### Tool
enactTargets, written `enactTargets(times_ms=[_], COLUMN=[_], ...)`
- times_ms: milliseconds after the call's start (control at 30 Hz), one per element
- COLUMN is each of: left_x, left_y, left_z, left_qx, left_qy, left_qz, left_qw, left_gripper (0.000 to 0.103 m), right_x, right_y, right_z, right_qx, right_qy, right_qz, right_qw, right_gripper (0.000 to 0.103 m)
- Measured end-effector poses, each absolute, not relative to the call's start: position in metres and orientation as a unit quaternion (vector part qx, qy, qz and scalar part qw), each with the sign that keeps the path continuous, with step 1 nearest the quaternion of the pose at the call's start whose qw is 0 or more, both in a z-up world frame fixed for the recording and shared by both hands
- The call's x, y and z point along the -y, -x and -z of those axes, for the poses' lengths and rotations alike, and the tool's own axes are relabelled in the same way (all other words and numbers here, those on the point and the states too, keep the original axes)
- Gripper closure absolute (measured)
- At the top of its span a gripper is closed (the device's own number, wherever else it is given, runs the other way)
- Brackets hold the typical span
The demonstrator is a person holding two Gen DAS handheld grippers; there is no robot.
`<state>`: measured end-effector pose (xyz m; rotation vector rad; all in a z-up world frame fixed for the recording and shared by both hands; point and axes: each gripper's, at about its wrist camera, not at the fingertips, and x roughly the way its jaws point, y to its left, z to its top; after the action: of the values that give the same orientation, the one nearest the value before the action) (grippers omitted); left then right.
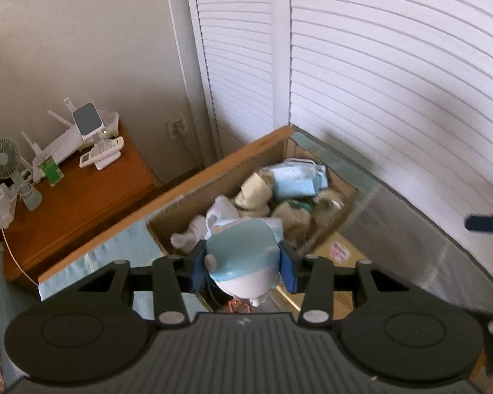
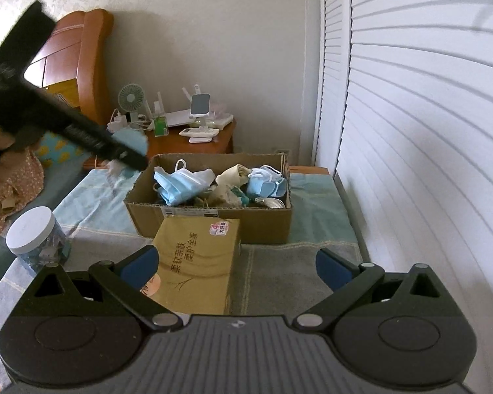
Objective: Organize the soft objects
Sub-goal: 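Carry the plush doll with the left tool and release it into the box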
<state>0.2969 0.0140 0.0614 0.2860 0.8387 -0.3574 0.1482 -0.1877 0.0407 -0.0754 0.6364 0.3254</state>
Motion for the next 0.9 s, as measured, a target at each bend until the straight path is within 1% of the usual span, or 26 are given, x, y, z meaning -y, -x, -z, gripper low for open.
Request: enactTargets(times_ms=[200, 233, 267, 333, 433, 533, 700, 900], left_x=[-0.011, -0.011, -0.011, -0.011, -0.014, -0.018, -0.019, -0.024], left_y=[-0.317, -0.320, -0.322, -0.324, -0.323, -0.312, -0.282, -0.239], left_z=[-0.053, -0.050, -0.046, -0.041, -0.038, -0.041, -0.051, -0.051], left_qx=[-0.404, -0.404, -0.403, -0.398, -0.396, -0.385, -0.358, -0.343], left_qy=[-0.140, -0.142, -0.145, -0.151, -0.140, -0.120, -0.111, -0.079], left_qz=[0.151, 0.147, 0.143, 0.127, 0.120, 0.126, 0.119, 0.106], left_qw=[0.891, 0.892, 0.892, 0.896, 0.900, 0.906, 0.920, 0.930], left_gripper=[0.056, 0.052, 0.040, 0.026, 0.020, 0.008, 0.005, 0.002], right_x=[0.191, 0.191, 0.191, 0.191, 0.191, 0.191, 0.188, 0.184], right_y=[-0.149, -0.149, -0.149, -0.149, -0.149, -0.149, -0.152, -0.155], right_z=[-0.038, -0.038, -0.038, -0.037, -0.038, -0.037, -0.038, -0.042], right_qx=[-0.313, -0.314, -0.314, -0.314, -0.314, -0.316, -0.323, -0.342], right_qy=[0.034, 0.034, 0.034, 0.033, 0.032, 0.032, 0.032, 0.038], right_qz=[-0.161, -0.161, -0.161, -0.162, -0.163, -0.162, -0.156, -0.128], right_qw=[0.935, 0.935, 0.935, 0.935, 0.935, 0.934, 0.933, 0.930], right_gripper=[0.000, 0.000, 0.000, 0.000, 0.000, 0.000, 0.000, 0.000])
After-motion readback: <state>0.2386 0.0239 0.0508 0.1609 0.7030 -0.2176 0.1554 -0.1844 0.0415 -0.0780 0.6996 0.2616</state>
